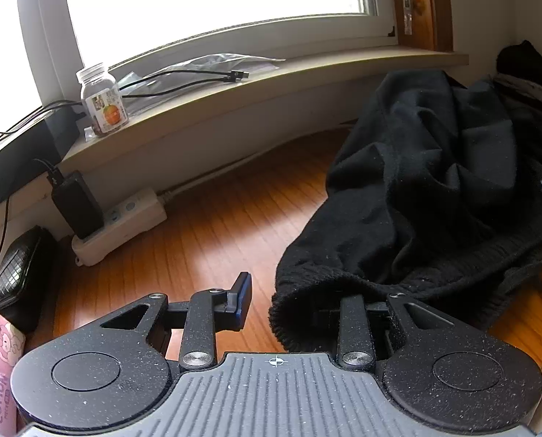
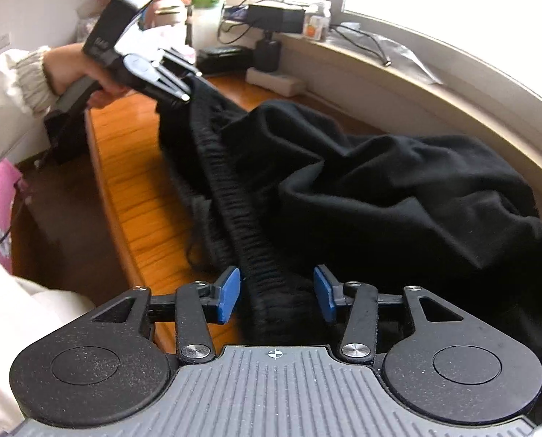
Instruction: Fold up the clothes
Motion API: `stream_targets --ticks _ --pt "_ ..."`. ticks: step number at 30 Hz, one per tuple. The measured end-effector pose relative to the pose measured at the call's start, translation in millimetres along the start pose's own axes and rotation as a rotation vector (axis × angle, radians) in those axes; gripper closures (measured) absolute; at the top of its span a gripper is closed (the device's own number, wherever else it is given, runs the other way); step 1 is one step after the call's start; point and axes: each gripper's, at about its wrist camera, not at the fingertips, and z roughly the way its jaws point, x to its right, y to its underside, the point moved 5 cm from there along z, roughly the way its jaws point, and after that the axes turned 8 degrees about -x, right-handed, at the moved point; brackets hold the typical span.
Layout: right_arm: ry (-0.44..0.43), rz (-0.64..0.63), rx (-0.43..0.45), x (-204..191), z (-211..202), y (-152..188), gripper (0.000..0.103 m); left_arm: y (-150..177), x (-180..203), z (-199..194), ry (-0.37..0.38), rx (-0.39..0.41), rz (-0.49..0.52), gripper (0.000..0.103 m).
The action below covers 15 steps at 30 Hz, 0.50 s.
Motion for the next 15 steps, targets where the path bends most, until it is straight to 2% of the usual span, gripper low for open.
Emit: stream_targets --ticks 5,10,11,12,15 --pt "0.024 0.0 -0.039 2 -1 9 0.056 0 1 2 0.0 -0.003 0.0 0.07" --pt "0.144 -0.061 -0.09 3 4 16 0.056 0 2 4 0.0 -0.004 0.0 0.069" --pt "0.17 -0.064 -0.088 5 4 16 0.058 0 3 4 0.002 -0.004 0.001 0.069" --pt "0.195 -0.068 -0.081 7 4 16 0.064 0 4 4 0.004 -0.004 0.003 0.069" --pt "0.233 -0.065 -0.063 13 3 14 0.066 0 7 6 0.005 -0.005 0.011 0.069"
